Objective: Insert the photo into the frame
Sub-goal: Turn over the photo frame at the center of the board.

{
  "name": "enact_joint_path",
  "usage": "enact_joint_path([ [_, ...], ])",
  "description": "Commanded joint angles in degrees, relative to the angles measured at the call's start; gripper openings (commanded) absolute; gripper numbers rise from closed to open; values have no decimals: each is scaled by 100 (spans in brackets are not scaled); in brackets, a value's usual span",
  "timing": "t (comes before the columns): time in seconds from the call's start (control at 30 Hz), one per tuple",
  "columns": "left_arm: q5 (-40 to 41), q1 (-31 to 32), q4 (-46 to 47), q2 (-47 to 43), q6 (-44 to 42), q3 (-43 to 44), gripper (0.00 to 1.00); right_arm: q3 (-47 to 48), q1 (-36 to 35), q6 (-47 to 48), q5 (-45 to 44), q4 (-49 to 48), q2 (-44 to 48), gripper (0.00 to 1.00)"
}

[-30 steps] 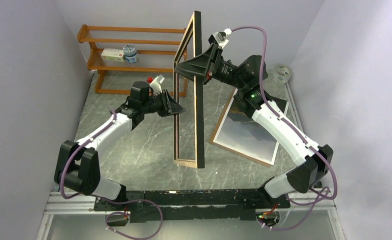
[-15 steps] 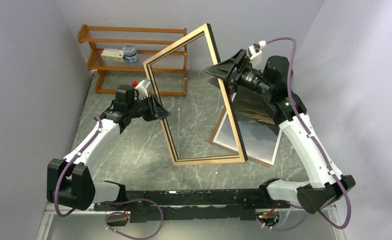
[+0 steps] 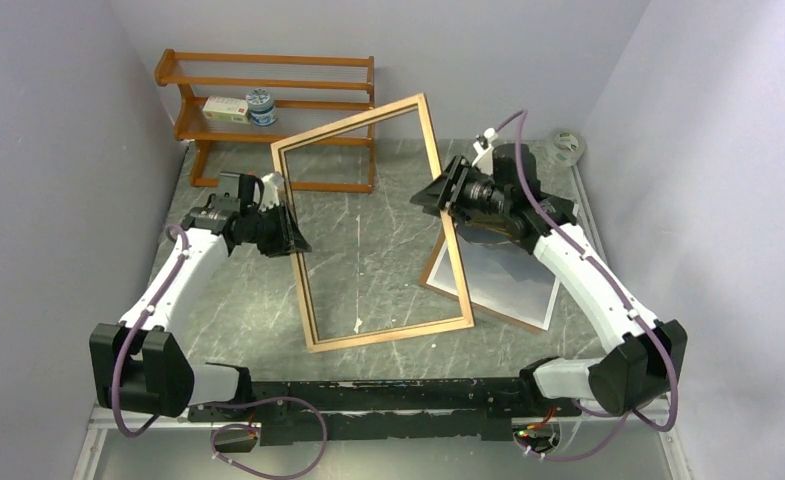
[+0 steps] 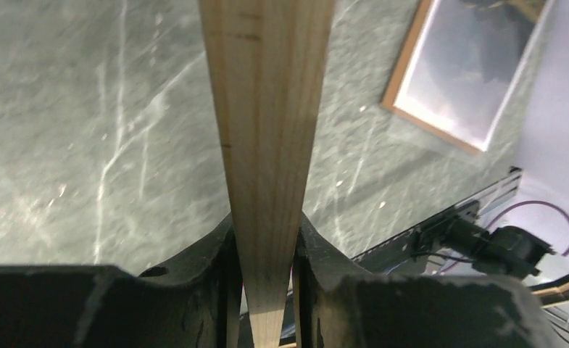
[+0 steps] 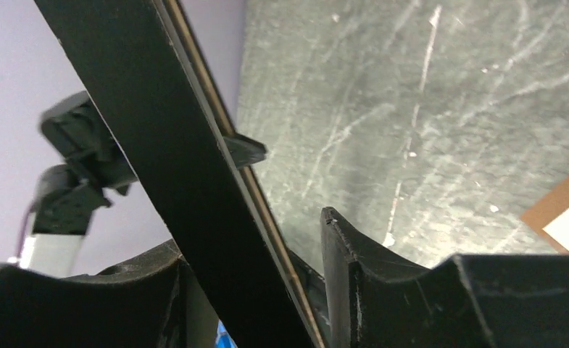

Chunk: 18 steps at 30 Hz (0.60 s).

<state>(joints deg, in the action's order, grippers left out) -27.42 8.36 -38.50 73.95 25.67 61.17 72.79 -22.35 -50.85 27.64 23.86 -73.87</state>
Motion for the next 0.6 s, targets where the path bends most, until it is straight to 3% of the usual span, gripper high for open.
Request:
enact_joint_path([
  [0.0,265,-173,-808,89,-343,398,3,-806,8,206,244,-882,-82,50],
  [0.23,705,-333,-1269,487,-677,315,3,-2061,18,3,563,-2492,-576,47],
  [0.57,1459,-335,-1265,1576,-712,196,3,-3085,2,-128,199,-3264,-1372,47],
])
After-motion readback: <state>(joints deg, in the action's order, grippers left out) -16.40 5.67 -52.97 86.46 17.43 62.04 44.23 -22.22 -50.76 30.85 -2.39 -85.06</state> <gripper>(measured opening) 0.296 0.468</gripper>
